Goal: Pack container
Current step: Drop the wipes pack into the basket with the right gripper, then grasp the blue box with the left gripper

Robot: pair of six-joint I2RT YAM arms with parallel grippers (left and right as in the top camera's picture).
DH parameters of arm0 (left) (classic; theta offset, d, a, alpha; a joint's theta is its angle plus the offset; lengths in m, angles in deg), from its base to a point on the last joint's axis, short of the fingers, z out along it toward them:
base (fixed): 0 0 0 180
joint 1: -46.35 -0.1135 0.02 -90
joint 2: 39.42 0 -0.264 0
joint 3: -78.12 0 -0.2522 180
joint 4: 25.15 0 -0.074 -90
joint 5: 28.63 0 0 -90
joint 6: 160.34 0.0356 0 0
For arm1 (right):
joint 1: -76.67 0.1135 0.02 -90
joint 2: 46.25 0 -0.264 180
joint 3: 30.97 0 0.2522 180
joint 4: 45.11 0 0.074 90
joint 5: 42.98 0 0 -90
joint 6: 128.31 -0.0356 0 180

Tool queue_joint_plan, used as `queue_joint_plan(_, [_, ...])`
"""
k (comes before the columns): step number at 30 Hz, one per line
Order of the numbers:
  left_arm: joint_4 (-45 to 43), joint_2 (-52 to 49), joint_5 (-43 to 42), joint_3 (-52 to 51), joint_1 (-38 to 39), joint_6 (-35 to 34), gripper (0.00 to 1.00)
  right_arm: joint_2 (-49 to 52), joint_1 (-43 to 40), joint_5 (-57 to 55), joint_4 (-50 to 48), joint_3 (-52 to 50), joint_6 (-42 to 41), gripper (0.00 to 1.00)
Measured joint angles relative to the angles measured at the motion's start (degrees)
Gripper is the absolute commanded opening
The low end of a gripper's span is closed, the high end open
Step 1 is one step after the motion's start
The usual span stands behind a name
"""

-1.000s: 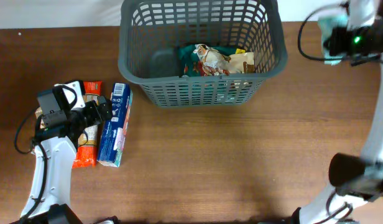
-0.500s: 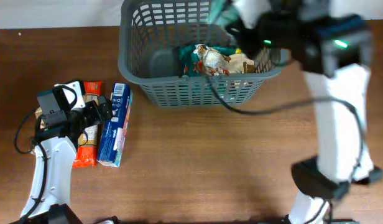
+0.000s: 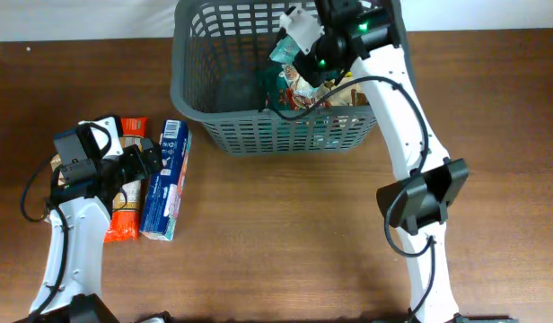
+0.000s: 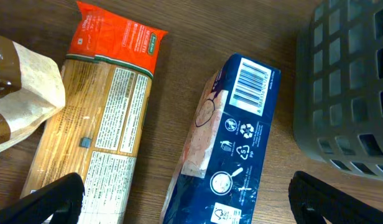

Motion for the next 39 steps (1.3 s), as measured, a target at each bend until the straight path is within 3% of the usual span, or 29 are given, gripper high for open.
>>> queue_joint_plan(11, [0.0, 0.0, 0.0, 0.0, 0.0, 0.0, 0.99, -3.1, -2.6, -2.4, 2.3, -1.9, -5.6, 0.63])
queue_joint_plan(17, [0.0, 0.0, 0.0, 0.0, 0.0, 0.0, 0.99, -19.3, -12.2, -3.3, 2.7, -2.0, -9.2, 0.71])
queue_joint_plan(21, [-0.6, 0.0, 0.0, 0.0, 0.0, 0.0, 0.99, -31.4, -25.2, -2.7, 2.3, -2.2, -11.2, 0.75])
queue_joint_plan(23, [-0.9, 0.0, -0.1, 0.0, 0.0, 0.0, 0.99, -35.2, -30.8, -0.2, 2.4, -3.9, -11.8, 0.85])
queue_joint_plan(24, [-0.6, 0.0, -0.2, 0.0, 0.0, 0.0, 0.99, -36.4, -32.9, 1.1, 2.8, -5.2, -12.2, 0.99])
queue_joint_plan(28, [2.2, 0.0, -4.8, 0.0, 0.0, 0.5, 0.99, -36.3, -37.7, 4.0, 3.3, -12.4, -14.0, 0.99])
queue_joint_plan(32, [11.0, 0.0, -8.9, 0.9, 0.3, 3.5, 0.99, -33.6, -39.7, 4.8, 3.6, -21.8, -15.3, 0.99])
queue_joint_plan(35, [19.7, 0.0, -6.8, 3.0, 1.4, 6.6, 0.99, -32.9, -40.0, 4.8, 3.8, -27.6, -15.5, 0.99])
queue_joint_plan(39, [22.9, -0.1, -2.9, 6.2, 3.7, 9.0, 1.0, -32.9, -40.0, 5.1, 3.7, -31.6, -15.7, 0.99])
